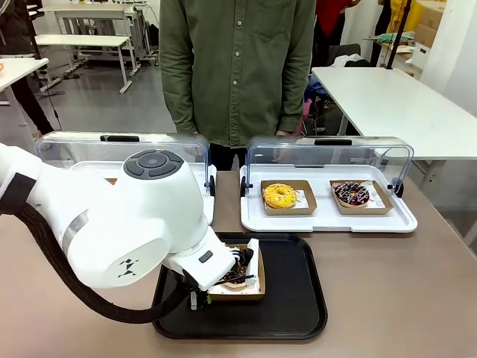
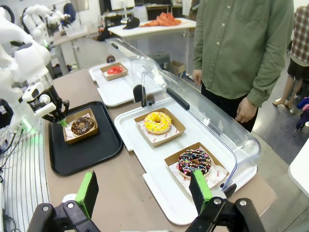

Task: Move the second donut from the left to the tray.
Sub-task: Pick up the Paper togo box containing the Donut indicated by the person and place it on the Handle tray.

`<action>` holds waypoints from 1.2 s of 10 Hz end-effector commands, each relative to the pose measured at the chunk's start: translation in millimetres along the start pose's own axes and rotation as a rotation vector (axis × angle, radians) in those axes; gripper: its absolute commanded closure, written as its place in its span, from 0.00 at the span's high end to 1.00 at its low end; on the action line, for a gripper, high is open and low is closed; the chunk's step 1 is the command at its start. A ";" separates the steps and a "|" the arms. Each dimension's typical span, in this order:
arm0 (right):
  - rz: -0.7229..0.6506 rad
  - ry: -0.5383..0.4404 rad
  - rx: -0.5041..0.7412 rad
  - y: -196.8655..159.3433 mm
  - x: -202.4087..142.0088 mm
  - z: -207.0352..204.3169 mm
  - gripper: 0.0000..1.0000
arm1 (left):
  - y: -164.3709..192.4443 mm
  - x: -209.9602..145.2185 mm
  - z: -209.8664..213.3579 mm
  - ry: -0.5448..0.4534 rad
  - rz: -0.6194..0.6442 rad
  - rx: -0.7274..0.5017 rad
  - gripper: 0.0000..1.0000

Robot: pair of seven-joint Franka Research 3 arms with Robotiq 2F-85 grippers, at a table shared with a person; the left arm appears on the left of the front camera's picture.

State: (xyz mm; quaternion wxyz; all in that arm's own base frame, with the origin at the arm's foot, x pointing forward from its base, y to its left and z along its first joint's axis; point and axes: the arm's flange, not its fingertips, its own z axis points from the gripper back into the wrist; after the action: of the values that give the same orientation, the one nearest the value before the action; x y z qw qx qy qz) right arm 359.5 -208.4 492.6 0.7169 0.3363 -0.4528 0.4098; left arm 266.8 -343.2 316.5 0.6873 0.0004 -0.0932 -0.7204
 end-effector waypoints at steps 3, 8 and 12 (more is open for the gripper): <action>0.028 -0.030 -0.004 -2.0 2.3 -0.5 1.00 | 3.4 -4.3 14.0 0.015 -0.002 -0.021 1.00; 0.028 -0.030 -0.004 -2.0 2.3 -0.5 1.00 | 13.1 -1.5 64.6 -0.010 -0.018 0.026 1.00; 0.028 -0.030 -0.004 -2.0 2.3 -0.5 1.00 | 12.8 5.4 72.4 -0.011 -0.009 0.043 1.00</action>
State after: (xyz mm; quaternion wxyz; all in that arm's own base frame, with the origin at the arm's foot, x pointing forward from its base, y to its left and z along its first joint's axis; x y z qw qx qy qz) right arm 359.6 -208.3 492.5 0.7168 0.3365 -0.4527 0.4099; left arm 271.6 -338.7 392.3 0.6804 0.0116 -0.1074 -0.7248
